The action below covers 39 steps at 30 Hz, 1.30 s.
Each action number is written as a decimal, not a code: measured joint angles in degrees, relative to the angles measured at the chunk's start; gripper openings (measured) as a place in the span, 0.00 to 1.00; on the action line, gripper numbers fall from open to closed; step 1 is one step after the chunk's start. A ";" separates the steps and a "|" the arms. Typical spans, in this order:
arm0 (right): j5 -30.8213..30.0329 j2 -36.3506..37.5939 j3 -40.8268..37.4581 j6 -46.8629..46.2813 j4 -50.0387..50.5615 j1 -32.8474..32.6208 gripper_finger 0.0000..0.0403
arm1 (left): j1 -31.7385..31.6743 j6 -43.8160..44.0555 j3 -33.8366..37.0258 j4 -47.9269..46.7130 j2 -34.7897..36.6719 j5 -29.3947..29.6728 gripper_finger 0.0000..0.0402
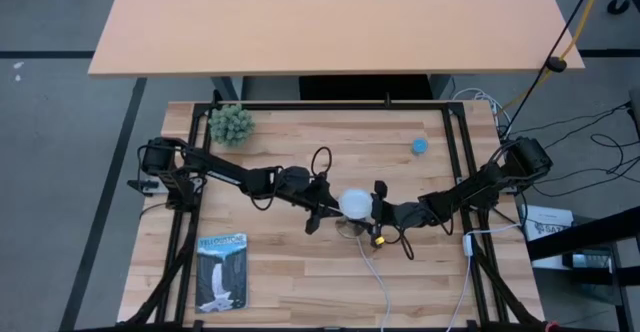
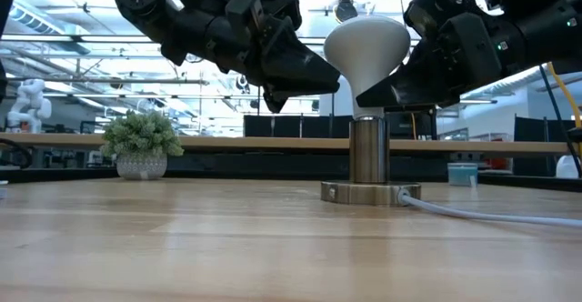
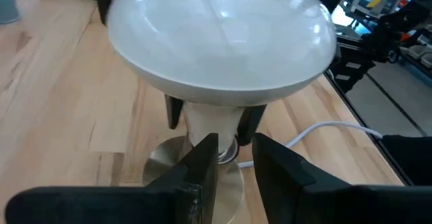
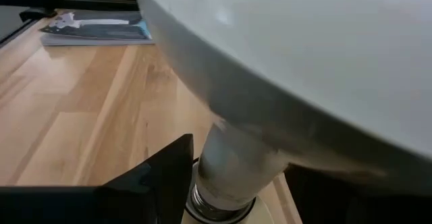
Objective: Screw lightbulb
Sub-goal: Insert the lightbulb into the desk lamp
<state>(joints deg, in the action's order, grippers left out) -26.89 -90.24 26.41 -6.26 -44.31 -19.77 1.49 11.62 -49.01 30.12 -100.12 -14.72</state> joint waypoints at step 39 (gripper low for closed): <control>-0.39 -0.02 -0.02 9.97 0.22 -0.07 0.53 | 0.36 2.98 -4.36 0.18 -6.40 -3.32 0.24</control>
<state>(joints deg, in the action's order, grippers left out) -27.29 -90.26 26.39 3.70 -44.10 -19.84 1.86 14.60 -53.37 30.30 -106.52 -18.04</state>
